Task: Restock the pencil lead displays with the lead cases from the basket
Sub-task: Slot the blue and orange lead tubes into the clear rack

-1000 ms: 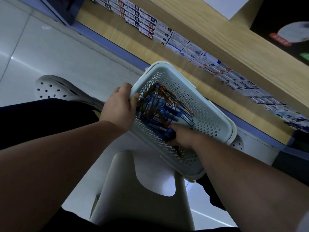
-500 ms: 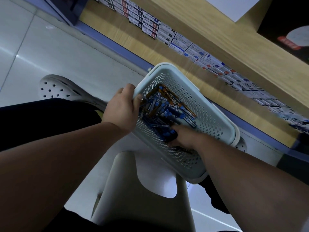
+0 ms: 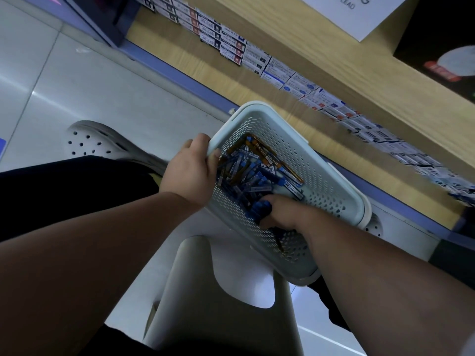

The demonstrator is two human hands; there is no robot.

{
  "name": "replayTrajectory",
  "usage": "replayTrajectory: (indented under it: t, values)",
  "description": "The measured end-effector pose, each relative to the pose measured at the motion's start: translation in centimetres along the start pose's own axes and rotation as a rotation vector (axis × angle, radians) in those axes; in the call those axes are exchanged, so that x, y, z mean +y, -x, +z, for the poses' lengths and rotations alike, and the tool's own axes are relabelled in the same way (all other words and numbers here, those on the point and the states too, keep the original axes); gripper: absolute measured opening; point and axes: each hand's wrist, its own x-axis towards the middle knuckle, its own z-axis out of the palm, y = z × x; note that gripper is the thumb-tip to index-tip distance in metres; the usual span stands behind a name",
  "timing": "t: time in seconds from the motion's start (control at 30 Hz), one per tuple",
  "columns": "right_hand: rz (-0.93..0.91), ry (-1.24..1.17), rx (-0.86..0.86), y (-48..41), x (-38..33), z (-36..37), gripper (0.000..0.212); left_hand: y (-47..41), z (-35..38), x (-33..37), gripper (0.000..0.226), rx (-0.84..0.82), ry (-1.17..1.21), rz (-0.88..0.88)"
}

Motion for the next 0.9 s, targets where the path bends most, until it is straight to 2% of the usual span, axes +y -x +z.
replayTrajectory:
  t: [0.5,0.67,0.9]
  values:
    - [-0.005,-0.11,0.023,0.9,0.5,-0.1,0.094,0.0,0.0,-0.1,0.023,-0.001,-0.01,-0.003]
    - [0.0,-0.133,0.025,1.2,0.1,-0.2,0.103,0.0,0.0,0.0,0.022,0.001,-0.016,0.0]
    - [-0.01,-0.142,0.042,1.7,-0.1,0.1,0.098,0.1,-0.1,0.0,0.022,0.007,-0.025,0.013]
